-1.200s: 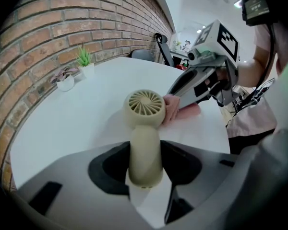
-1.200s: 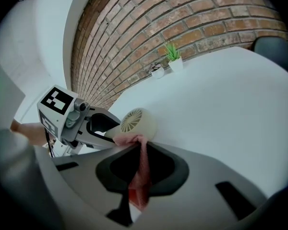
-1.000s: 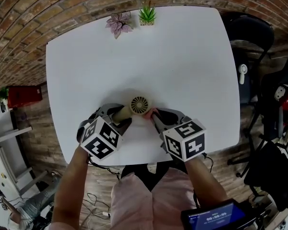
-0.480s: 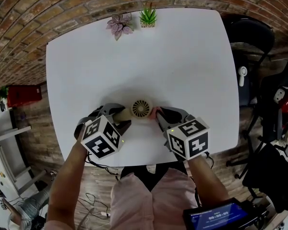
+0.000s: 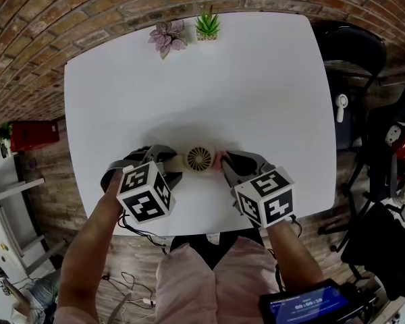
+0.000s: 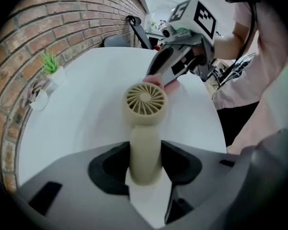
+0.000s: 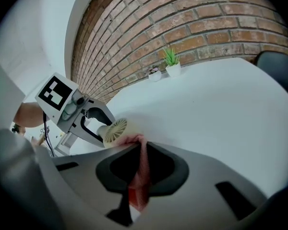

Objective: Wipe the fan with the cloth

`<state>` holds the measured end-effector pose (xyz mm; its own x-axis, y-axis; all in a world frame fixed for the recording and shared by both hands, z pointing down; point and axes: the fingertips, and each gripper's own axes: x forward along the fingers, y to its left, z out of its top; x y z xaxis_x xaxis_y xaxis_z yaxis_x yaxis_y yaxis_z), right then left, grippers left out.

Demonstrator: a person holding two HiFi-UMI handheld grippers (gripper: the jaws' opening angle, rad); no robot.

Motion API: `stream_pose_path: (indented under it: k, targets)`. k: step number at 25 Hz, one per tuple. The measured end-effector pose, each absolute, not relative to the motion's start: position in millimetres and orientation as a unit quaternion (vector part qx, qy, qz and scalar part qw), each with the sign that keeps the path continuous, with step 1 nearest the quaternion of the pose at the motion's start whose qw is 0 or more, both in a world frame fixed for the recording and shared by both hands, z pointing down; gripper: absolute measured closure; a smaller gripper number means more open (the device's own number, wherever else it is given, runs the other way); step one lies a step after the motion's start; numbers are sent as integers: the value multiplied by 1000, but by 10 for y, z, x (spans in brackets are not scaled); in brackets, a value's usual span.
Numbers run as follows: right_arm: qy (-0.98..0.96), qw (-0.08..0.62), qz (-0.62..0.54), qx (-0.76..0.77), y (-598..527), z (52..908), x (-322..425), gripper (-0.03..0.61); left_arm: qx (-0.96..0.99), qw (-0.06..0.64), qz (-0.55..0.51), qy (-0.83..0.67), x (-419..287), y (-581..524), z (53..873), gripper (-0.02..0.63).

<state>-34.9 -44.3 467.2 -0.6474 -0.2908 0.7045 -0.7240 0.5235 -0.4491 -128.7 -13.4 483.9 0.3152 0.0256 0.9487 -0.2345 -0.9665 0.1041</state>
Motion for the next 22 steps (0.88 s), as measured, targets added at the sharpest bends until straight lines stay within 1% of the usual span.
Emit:
stream_pose_path:
  k: [13, 22]
  targets:
    - [-831, 291, 370, 296, -453, 4677, -289, 541, 773, 60, 632, 5, -1233, -118, 4860, 417]
    - [-837, 298, 361, 284, -444, 4680, -259, 541, 750, 13, 659, 48, -1181, -99, 4869, 417]
